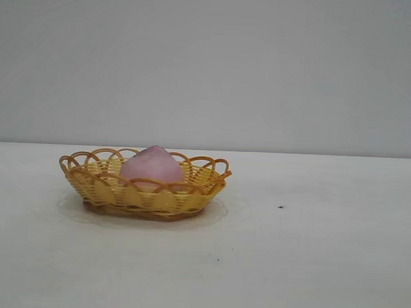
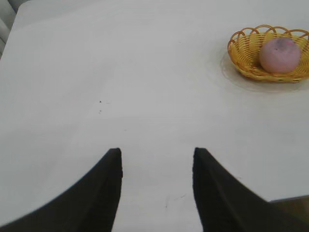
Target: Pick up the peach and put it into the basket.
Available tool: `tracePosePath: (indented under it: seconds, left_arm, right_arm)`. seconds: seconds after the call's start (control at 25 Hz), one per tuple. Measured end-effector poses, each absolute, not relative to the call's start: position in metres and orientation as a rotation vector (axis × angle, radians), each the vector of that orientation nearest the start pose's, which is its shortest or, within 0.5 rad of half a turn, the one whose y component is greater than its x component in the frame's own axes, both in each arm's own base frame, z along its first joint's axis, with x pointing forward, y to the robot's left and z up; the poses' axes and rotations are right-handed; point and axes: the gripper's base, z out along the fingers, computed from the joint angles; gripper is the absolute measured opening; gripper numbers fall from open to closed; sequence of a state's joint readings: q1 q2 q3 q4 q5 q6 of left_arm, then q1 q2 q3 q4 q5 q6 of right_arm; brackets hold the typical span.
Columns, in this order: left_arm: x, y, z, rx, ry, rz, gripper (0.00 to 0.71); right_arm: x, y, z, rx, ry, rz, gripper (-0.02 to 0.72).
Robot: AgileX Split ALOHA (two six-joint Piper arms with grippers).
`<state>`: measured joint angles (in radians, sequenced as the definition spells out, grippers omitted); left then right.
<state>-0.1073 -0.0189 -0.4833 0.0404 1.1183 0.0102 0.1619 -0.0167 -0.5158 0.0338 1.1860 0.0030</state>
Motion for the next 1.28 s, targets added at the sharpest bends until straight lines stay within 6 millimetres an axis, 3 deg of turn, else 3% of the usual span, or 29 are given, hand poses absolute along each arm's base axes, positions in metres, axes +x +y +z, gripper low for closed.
tracePosePath:
  seconds: [1.28]
  left_arm:
    - [-0.008,0.0042,0.268,0.12,2.096,-0.01,0.293]
  right_arm:
    - [-0.0109,0.0042,0.268,-0.218,2.111,0.16,0.347]
